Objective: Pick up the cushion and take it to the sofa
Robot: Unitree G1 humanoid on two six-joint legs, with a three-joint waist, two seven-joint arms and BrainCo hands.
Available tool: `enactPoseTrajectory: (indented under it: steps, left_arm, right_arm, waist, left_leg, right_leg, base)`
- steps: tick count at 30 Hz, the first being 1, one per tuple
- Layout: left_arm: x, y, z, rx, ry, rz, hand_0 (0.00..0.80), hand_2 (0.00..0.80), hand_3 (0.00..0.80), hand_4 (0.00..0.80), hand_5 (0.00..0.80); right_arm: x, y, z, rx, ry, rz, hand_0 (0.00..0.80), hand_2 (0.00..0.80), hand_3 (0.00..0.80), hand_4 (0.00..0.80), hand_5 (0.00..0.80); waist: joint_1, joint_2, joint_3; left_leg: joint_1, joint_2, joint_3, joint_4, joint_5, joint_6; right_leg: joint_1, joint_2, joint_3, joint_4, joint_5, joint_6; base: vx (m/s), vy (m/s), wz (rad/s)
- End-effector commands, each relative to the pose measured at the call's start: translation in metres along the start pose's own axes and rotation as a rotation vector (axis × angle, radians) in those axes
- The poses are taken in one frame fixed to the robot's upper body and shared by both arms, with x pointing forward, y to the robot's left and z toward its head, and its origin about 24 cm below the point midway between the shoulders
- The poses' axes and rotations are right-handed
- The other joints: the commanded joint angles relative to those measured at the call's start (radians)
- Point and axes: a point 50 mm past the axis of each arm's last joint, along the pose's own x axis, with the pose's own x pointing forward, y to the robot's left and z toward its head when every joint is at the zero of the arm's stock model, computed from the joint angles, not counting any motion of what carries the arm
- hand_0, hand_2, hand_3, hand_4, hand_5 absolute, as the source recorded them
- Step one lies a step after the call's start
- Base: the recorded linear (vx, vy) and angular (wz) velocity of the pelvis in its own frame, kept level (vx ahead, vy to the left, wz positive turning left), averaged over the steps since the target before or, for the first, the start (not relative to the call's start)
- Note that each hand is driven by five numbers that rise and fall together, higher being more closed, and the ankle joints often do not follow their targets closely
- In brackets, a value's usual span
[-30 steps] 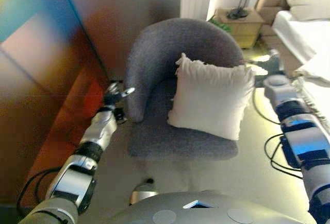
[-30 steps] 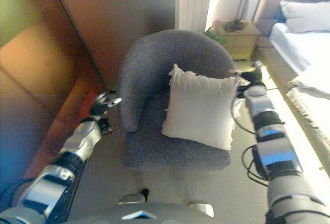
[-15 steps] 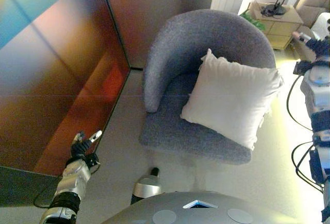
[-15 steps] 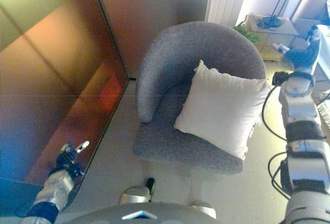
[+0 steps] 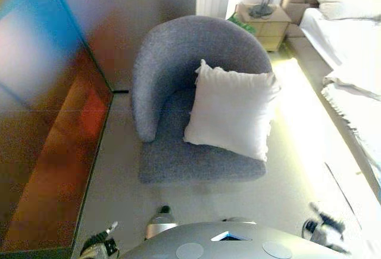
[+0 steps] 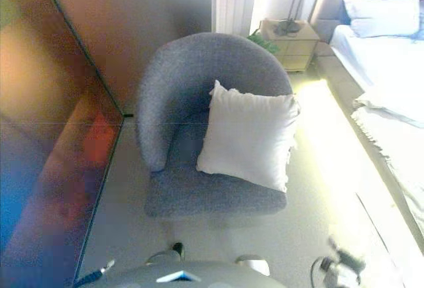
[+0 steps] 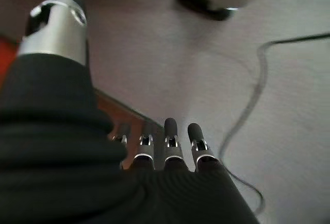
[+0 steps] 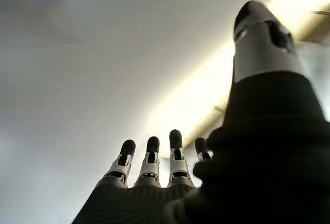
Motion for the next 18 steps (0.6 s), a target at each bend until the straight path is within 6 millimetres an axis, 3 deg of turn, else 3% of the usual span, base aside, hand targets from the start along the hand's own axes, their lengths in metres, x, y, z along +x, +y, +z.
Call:
enactPoseTrajectory:
  steps: [1, 6, 11, 18]
  left_arm:
    - [-0.006, -0.032, 0.006, 0.101, 0.037, -0.085, 0.000, 0.000, 0.000, 0.000, 0.000]
    - [-0.012, -0.054, 0.002, 0.178, 0.096, -0.168, 0.000, 0.000, 0.000, 0.000, 0.000]
    - [-0.015, -0.063, 0.004, 0.226, 0.090, -0.194, 0.000, 0.000, 0.000, 0.000, 0.000]
    - [-0.017, -0.067, 0.009, 0.186, 0.089, -0.186, 0.000, 0.000, 0.000, 0.000, 0.000]
  right_arm:
    - [-0.010, 0.037, -0.003, -0.077, 0.094, 0.160, 0.000, 0.000, 0.000, 0.000, 0.000]
    - [-0.026, 0.069, -0.021, -0.339, 0.170, 0.399, 0.000, 0.000, 0.000, 0.000, 0.000]
    - [-0.026, 0.073, -0.010, -0.449, 0.086, 0.387, 0.000, 0.000, 0.000, 0.000, 0.000]
    - [-0.025, 0.073, -0.002, -0.451, 0.048, 0.402, 0.000, 0.000, 0.000, 0.000, 0.000]
  waist:
    - [0.014, -0.005, 0.043]
    - [0.013, 0.007, 0.037]
    - [0.014, 0.013, 0.032]
    - [0.018, 0.005, 0.029]
  left_leg:
    - [0.105, -0.029, 0.052, 0.009, -0.137, 0.039]
    - [0.104, -0.039, 0.044, 0.009, -0.144, 0.044]
    - [0.107, -0.042, 0.043, 0.009, -0.157, 0.044]
    - [0.103, -0.043, 0.045, 0.009, -0.159, 0.049]
  right_leg:
    - [-0.028, -0.036, 0.010, 0.008, 0.041, 0.024]
    - [-0.031, -0.039, 0.021, 0.012, 0.036, 0.020]
    - [-0.026, -0.041, 0.019, 0.011, 0.024, 0.026]
    - [-0.030, -0.044, 0.010, 0.015, 0.023, 0.030]
  base:
    - [-0.078, 0.050, -0.11]
    - [-0.065, 0.064, -0.02]
    - [-0.032, 0.043, -0.02]
    - [-0.021, 0.000, -0.01]
